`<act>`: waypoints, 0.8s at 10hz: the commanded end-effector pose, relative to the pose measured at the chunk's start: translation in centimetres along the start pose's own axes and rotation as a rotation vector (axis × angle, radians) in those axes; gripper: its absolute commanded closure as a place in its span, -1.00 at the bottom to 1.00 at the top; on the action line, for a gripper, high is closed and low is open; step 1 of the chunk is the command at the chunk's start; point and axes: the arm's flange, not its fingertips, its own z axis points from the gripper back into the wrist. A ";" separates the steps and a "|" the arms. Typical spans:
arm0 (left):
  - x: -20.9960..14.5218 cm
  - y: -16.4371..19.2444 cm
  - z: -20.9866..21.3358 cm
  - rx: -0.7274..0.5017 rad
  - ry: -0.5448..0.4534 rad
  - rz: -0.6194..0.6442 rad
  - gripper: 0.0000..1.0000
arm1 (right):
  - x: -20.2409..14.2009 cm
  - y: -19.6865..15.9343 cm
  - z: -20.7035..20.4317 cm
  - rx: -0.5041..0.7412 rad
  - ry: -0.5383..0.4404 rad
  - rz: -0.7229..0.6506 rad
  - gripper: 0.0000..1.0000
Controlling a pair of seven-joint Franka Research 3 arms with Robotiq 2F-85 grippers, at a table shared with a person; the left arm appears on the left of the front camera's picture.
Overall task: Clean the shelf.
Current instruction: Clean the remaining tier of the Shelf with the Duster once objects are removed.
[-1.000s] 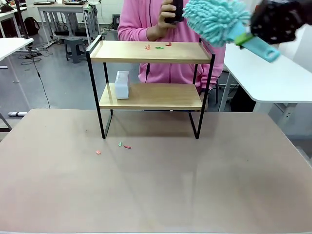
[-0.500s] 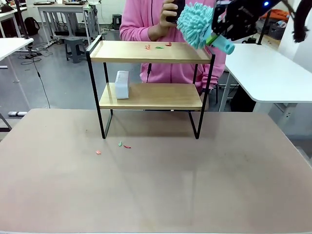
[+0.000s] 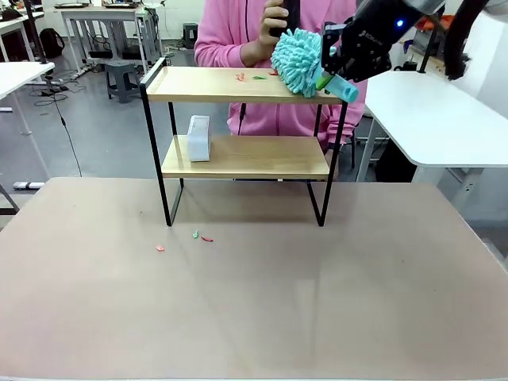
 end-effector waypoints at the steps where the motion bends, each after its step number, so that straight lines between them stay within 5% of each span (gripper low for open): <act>1: 0.0 0.0 -0.1 -0.017 -0.018 -0.019 -1.00 | 1.0 1.0 -0.9 0.065 0.055 0.062 0.75; 6: 0.0 0.0 -0.1 -0.017 -0.018 -0.019 -1.00 | 0.8 1.2 -1.0 0.390 0.447 0.367 0.75; 8: 0.0 0.0 -0.1 -0.017 -0.018 -0.019 -1.00 | -0.3 -0.1 0.4 0.426 0.613 0.506 0.75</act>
